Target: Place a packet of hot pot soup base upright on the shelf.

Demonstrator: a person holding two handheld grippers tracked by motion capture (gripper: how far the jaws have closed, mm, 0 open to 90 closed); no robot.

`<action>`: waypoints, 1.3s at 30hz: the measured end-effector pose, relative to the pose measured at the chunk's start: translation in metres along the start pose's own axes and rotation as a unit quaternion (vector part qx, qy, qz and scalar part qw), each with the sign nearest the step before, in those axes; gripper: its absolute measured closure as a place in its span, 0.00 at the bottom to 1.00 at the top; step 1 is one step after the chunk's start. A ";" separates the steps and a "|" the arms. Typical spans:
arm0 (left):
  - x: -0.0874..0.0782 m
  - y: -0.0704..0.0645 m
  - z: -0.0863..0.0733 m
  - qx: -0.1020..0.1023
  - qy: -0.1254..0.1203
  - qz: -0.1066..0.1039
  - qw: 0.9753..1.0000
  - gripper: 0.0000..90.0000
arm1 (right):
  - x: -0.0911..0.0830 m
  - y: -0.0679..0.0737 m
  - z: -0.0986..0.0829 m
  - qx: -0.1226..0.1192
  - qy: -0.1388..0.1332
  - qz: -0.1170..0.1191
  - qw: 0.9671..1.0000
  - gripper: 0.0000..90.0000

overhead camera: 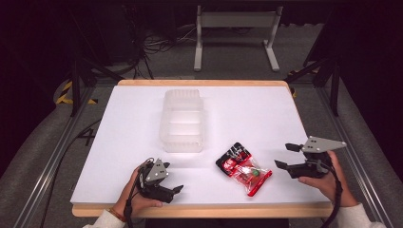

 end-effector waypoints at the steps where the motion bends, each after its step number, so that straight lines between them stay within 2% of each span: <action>1: 0.001 0.000 0.001 -0.001 0.000 -0.002 1.000 0.12 | -0.002 -0.004 -0.004 0.002 0.003 -0.006 1.000 0.29; 5: 0.002 -0.004 0.004 0.003 0.001 -0.007 1.000 0.12 | -0.005 -0.009 -0.017 0.003 0.016 -0.010 1.000 0.30; 9: 0.004 -0.008 0.007 0.007 -0.003 -0.017 1.000 0.14 | -0.003 -0.007 -0.020 0.006 0.021 -0.005 1.000 0.30; 10: 0.006 -0.011 0.009 0.009 -0.001 -0.022 1.000 0.16 | -0.001 -0.006 -0.020 0.006 0.021 0.000 1.000 0.30; 12: 0.010 -0.014 0.013 -0.001 -0.005 -0.040 0.999 0.18 | 0.005 -0.003 -0.020 0.010 0.026 0.012 1.000 0.31; 14: 0.017 -0.016 0.017 -0.004 0.000 -0.050 0.999 0.21 | 0.012 -0.002 -0.018 0.007 0.033 0.017 0.999 0.31; 15: 0.021 -0.019 0.020 -0.005 0.000 -0.062 0.998 0.22 | 0.018 -0.001 -0.016 0.007 0.034 0.025 0.999 0.32; 16: 0.021 -0.019 0.020 -0.005 0.000 -0.062 0.998 0.24 | 0.018 -0.001 -0.016 0.007 0.034 0.025 0.999 0.32; 17: 0.028 -0.023 0.025 -0.006 0.002 -0.075 0.997 0.24 | 0.023 0.000 -0.013 0.010 0.034 0.032 0.999 0.32; 20: 0.042 -0.036 0.038 -0.009 0.005 -0.100 0.995 0.26 | 0.047 0.010 -0.003 0.017 0.051 0.074 0.996 0.32; 22: 0.050 -0.042 0.047 -0.014 0.003 -0.114 0.993 0.25 | 0.060 0.015 0.000 0.008 0.063 0.081 0.995 0.32; 23: 0.053 -0.045 0.052 -0.021 0.001 -0.122 0.992 0.26 | 0.065 0.019 0.000 0.010 0.071 0.093 0.993 0.32; 25: 0.061 -0.052 0.063 -0.014 0.000 -0.128 0.992 0.26 | 0.076 0.023 0.001 0.009 0.081 0.099 0.992 0.31; 26: 0.066 -0.057 0.068 -0.014 0.000 -0.137 0.990 0.26 | 0.081 0.025 0.002 0.014 0.087 0.109 0.990 0.31; 27: 0.070 -0.059 0.071 -0.016 0.000 -0.137 0.990 0.26 | 0.086 0.026 0.002 0.014 0.094 0.110 0.989 0.30; 28: 0.073 -0.061 0.075 -0.016 0.000 -0.138 0.990 0.25 | 0.090 0.027 0.001 0.018 0.099 0.113 0.989 0.30; 29: 0.076 -0.063 0.079 -0.017 -0.002 -0.145 0.989 0.25 | 0.093 0.028 0.001 0.023 0.103 0.118 0.987 0.29; 33: 0.085 -0.067 0.088 -0.026 -0.004 -0.153 0.988 0.25 | 0.102 0.027 -0.001 0.031 0.113 0.117 0.986 0.29; 35: 0.090 -0.068 0.095 -0.036 -0.009 -0.160 0.986 0.25 | 0.105 0.029 -0.003 0.037 0.122 0.126 0.984 0.29; 38: 0.097 -0.065 0.104 -0.052 -0.017 -0.162 0.985 0.26 | 0.107 0.031 -0.004 0.045 0.124 0.136 0.982 0.30; 39: 0.098 -0.064 0.107 -0.059 -0.022 -0.168 0.984 0.27 | 0.106 0.032 -0.003 0.050 0.122 0.144 0.981 0.34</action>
Point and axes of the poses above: each handheld gripper's, and its own axes: x roughly forward along the jaws, z roughly out of its top, y roughly to its left, the point moved 9 cm from there along x, roughly forward along the jaws, and after that the axes turned 11 degrees about x, right-handed, at the moved point
